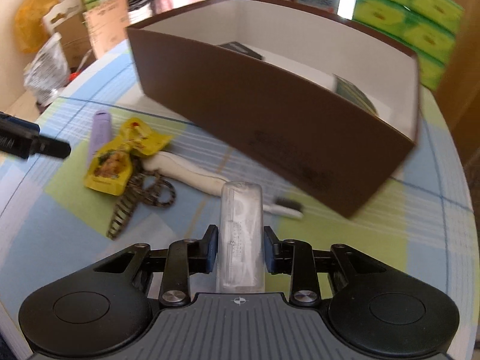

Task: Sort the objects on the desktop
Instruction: 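Grasp the clear floss pack with the right tool while the left tool grasps the purple tube, then lift and carry the purple tube and floss pack over the brown box with both tools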

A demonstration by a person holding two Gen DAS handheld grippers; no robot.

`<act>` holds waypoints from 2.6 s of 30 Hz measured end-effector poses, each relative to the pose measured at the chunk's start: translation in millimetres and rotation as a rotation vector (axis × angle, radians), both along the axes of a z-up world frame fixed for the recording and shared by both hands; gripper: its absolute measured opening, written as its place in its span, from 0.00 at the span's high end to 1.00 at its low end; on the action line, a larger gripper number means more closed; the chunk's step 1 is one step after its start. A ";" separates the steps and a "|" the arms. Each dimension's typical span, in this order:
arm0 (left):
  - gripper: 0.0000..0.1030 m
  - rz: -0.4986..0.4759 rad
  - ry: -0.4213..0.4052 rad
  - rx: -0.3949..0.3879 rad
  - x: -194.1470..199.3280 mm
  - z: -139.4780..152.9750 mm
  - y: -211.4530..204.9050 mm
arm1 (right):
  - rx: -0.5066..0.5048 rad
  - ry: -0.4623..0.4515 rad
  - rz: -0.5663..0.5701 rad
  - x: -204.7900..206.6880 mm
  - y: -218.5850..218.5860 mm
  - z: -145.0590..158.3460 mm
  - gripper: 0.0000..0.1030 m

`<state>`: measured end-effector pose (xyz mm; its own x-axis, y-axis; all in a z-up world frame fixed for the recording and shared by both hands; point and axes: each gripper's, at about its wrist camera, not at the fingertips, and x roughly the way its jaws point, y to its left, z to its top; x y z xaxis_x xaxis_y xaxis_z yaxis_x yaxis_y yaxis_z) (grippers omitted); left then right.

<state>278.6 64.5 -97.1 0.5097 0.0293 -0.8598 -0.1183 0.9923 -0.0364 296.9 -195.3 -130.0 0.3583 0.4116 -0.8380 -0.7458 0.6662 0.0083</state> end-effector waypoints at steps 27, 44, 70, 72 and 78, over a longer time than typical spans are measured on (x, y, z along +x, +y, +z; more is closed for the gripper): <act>0.70 -0.112 0.052 0.048 15.3 -41.1 24.4 | -0.045 0.027 -0.212 5.9 -75.8 1.5 0.73; 0.60 -0.107 0.049 0.043 6.9 -40.8 26.4 | -0.034 0.025 -0.236 3.1 -76.7 1.7 0.72; 0.72 -0.175 -0.017 -0.053 -42.7 -0.6 12.6 | 0.018 0.007 -0.179 -14.6 -62.8 20.8 0.74; 0.72 -0.178 -0.031 -0.059 -43.8 4.7 11.5 | 0.031 0.003 -0.181 -15.6 -63.3 25.4 0.74; 0.72 -0.180 -0.078 -0.067 -42.8 23.1 8.8 | 0.059 -0.013 -0.179 -16.8 -62.2 40.4 0.74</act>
